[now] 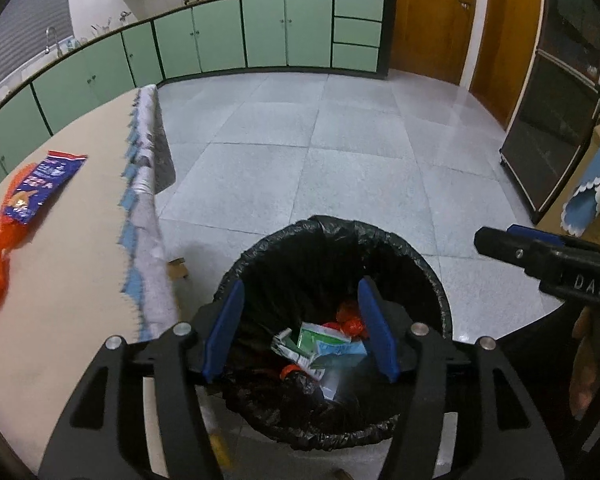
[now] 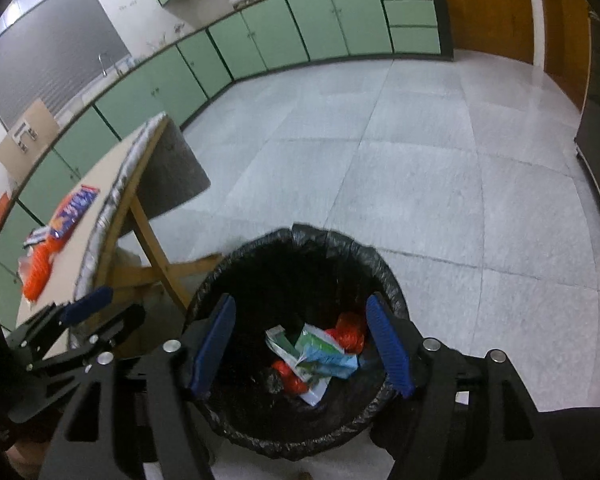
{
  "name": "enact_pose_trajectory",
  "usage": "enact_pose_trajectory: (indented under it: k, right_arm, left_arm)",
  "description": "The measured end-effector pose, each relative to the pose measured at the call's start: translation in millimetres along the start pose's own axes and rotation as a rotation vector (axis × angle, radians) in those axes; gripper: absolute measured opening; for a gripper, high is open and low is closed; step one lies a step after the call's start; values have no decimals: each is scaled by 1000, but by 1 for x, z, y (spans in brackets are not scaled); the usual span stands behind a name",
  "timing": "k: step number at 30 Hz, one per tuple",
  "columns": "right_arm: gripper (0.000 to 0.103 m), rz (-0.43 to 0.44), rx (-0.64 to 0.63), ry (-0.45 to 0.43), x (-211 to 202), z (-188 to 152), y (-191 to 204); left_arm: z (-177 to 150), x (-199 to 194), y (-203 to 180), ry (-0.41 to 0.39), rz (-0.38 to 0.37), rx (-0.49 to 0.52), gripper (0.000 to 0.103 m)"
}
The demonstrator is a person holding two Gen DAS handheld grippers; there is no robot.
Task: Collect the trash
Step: 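Move both tools back toward the remaining trash on the table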
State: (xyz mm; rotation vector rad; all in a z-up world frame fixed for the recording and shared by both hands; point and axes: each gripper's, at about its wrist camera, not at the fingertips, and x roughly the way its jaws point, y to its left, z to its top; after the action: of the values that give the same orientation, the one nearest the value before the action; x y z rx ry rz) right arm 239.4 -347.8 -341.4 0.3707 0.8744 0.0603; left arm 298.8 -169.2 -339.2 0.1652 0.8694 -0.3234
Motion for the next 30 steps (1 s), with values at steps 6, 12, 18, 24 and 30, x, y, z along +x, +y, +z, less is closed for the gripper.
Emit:
enact_pose_trajectory:
  k: [6,12,18,24,30]
  right_arm:
    - [68,12,-34,-36,-15,6,16]
    - [68,48,-104,-53,-25,9,51]
    - [68,114,-206,-80,-34,14,108]
    - [68,196,-319,-91,-33,15,178]
    - [68,274,-419,-93,-24,12,245]
  left_arm:
    - [4,-45,19,-75,19,-41,63]
    - [-1,-88,54,-135,80,-111,64]
    - [-17,-128,98,-188,167,-195,68]
    - [-37,-166,159,-231,271,-284,69]
    - [-52,-192,217,-279,358,-348,69]
